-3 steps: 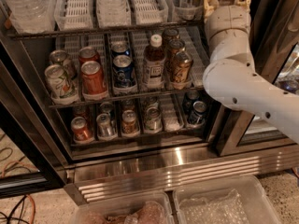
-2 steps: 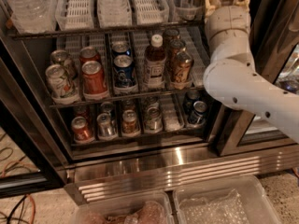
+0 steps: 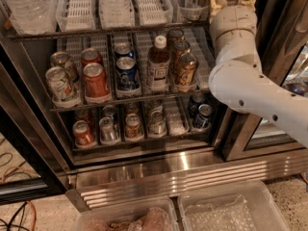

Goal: Pick blue plastic bottle from top shelf of fridge

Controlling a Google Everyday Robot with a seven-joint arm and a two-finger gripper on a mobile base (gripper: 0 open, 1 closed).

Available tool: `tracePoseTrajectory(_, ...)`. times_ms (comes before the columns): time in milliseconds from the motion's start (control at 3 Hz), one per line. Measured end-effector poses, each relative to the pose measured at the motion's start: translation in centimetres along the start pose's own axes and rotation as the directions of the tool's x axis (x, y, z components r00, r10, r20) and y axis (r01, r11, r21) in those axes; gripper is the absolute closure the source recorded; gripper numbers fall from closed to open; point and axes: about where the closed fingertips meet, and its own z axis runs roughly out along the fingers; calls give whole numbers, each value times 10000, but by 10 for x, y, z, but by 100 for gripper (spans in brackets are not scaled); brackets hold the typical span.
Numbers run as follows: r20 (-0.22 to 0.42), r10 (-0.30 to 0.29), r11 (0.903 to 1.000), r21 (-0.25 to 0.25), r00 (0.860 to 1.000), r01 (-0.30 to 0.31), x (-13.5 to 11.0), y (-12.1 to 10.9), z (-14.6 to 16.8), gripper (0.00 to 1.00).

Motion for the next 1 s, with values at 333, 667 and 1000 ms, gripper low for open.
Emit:
tracePoseTrajectory(333,-3,27,10000,-10,10000,-27,1,0,0,100)
tracePoseTrajectory(667,-3,27,10000,-10,10000,-27,-2,-1,1,100)
tracePoseTrajectory(1000,112,22,10000,19,9999,-23,-2,-2,1,100)
